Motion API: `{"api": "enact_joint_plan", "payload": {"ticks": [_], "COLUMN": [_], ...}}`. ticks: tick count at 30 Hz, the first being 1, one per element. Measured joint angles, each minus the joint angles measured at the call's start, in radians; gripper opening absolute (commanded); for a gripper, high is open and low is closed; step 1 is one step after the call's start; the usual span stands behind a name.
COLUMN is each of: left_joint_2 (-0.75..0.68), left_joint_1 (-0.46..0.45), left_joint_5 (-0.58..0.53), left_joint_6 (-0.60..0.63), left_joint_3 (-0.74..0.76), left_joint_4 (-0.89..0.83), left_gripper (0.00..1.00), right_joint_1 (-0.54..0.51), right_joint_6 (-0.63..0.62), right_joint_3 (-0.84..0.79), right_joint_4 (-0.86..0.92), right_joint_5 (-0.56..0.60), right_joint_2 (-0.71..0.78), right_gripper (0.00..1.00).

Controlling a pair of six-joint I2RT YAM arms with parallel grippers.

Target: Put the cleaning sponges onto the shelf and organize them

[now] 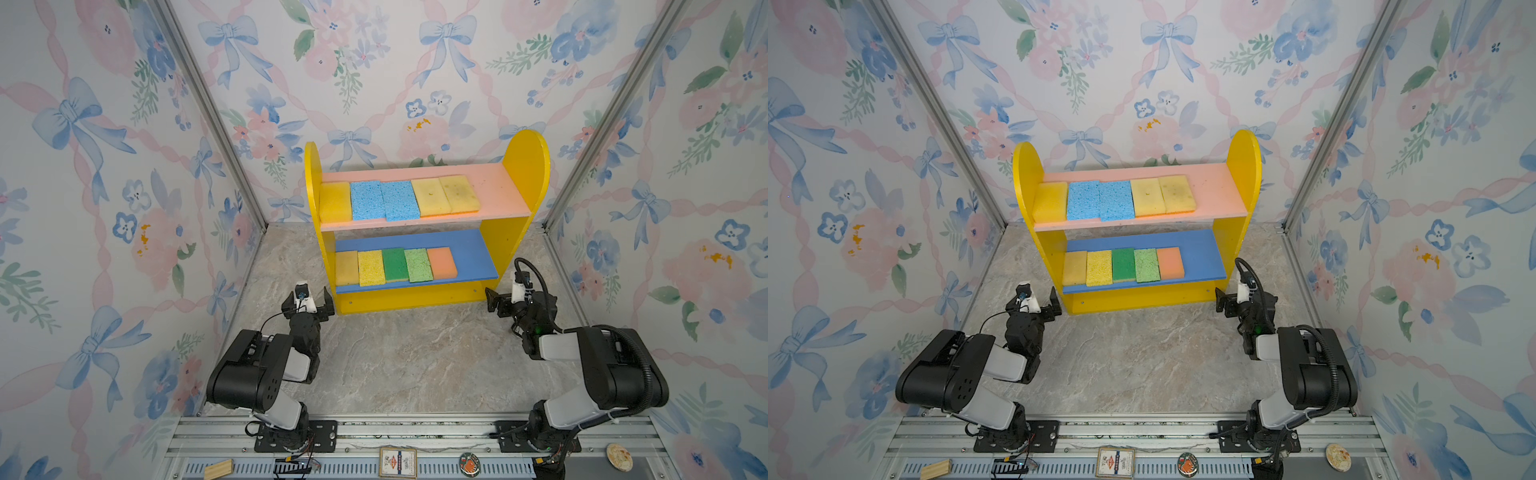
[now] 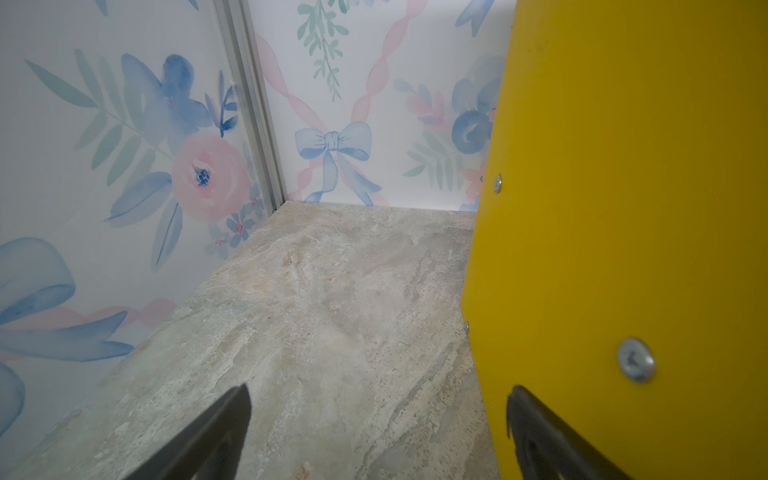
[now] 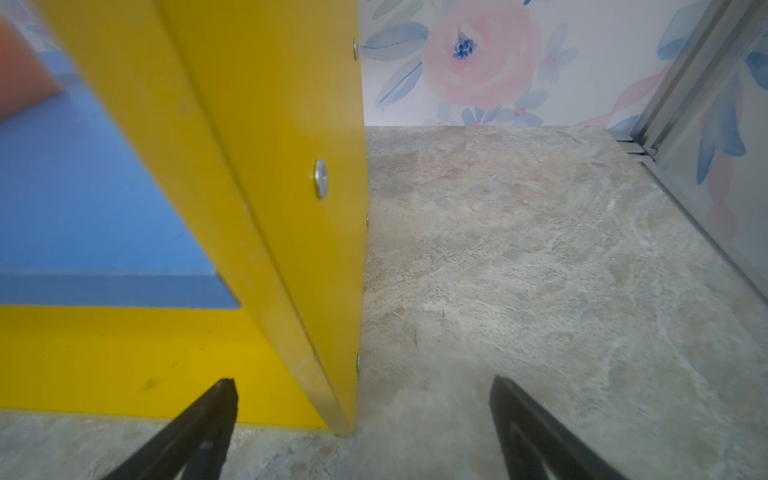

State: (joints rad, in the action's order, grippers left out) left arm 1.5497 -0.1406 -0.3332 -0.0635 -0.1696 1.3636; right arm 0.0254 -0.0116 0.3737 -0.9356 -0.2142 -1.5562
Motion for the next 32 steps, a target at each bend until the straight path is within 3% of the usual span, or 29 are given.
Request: {"api": "enact_joint_plan", "payload": {"ticks": [32], "left_joint_2": [0.000], "left_joint_1": [0.000], "left_joint_5": [0.000], "left_joint_6": [0.000], "left_joint_3": [0.000], "left_joint_4": [0.000], "left_gripper": [0.98], "right_joint_1": [-0.008], "right_joint_6": [0.000], "right_joint_3": [0.000], "right_joint_4": [0.000], "right_joint_5": [0.014], "right_joint_2": [0.000], "right_gripper": [0.97]}}
